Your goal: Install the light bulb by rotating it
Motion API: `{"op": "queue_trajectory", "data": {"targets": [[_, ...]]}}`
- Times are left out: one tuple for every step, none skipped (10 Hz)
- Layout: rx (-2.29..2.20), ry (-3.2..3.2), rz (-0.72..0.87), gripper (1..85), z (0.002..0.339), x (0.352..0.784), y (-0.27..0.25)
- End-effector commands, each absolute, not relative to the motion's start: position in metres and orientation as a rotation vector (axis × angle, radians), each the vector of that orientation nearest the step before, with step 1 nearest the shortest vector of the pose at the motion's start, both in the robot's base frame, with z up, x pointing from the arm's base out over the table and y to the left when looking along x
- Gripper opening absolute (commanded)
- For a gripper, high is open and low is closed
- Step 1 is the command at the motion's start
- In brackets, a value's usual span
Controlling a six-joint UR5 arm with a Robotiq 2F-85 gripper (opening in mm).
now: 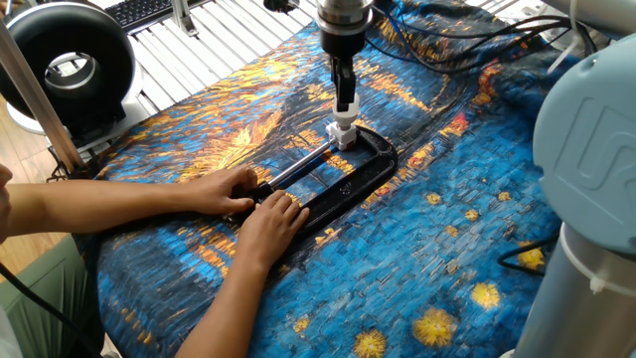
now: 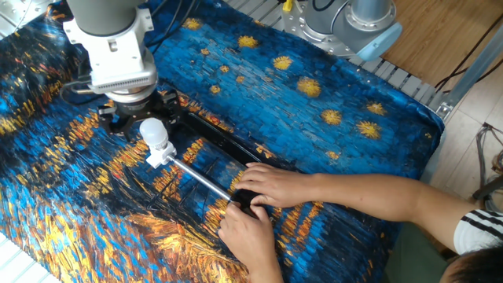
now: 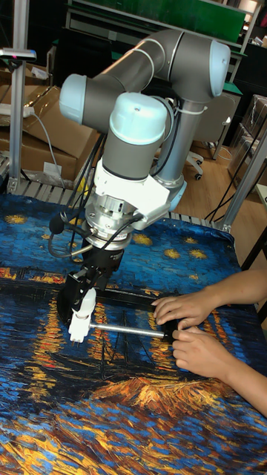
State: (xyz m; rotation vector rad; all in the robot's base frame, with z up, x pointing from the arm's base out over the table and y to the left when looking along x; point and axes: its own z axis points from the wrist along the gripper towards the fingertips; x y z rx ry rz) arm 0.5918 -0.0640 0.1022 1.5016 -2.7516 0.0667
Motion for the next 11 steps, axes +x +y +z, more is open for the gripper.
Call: {"op": "queue_trajectory", "data": {"targets": [[1.540,-2.735,0.065,74.0,0.1013,0.5866,-0.0654],[1.549,-2.730,0.065,74.0,0.1015,0.5862,-0.0654],[1.563,-2.721,0.067,74.0,0.1010,0.5858,-0.0664],[1.572,-2.718,0.070,74.0,0.1003,0.5859,-0.0673],[1.579,-2.715,0.071,74.0,0.1001,0.5859,-0.0680],[1.588,-2.716,0.067,74.0,0.0995,0.5862,-0.0674],[1.599,-2.714,0.075,74.0,0.0993,0.5876,-0.0679],[1.605,-2.716,0.076,73.3,0.0987,0.5885,-0.0677],[1.608,-2.721,0.071,72.7,0.0981,0.5891,-0.0659],[1.598,-2.728,0.065,72.0,0.0976,0.5886,-0.0642],[1.590,-2.733,0.063,70.7,0.0969,0.5886,-0.0628]]}}
